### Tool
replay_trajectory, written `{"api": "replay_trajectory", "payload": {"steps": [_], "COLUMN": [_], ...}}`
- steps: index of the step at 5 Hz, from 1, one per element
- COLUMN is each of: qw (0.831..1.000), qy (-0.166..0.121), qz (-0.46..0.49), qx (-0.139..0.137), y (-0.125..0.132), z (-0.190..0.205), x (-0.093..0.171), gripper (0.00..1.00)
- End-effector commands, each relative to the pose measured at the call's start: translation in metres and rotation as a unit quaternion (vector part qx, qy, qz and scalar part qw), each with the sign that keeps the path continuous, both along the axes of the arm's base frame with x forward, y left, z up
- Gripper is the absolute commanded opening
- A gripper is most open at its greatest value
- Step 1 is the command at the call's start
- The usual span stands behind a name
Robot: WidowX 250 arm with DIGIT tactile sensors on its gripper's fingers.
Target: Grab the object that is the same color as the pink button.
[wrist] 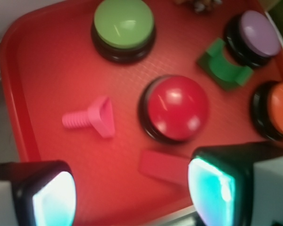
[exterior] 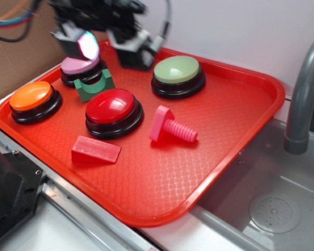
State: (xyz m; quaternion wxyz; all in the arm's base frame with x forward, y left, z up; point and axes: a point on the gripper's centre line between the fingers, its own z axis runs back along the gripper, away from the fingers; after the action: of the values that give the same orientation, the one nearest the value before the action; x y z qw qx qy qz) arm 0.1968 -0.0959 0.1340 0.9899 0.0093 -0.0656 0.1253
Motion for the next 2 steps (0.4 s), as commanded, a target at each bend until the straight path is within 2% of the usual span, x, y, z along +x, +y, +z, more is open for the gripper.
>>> {"api": "replay_trajectory", "payload": {"steps": [1, 2], "qw": [0.999, 0.998], "qy": [-0.018, 0.006], "qz": [-0.043, -0.063], "qx": [-0.013, -0.016], "y": [-0.014, -0.021], "z": [-0.037, -0.06], "x": [0.043, 0.043], "gripper": [1.0, 1.0]}}
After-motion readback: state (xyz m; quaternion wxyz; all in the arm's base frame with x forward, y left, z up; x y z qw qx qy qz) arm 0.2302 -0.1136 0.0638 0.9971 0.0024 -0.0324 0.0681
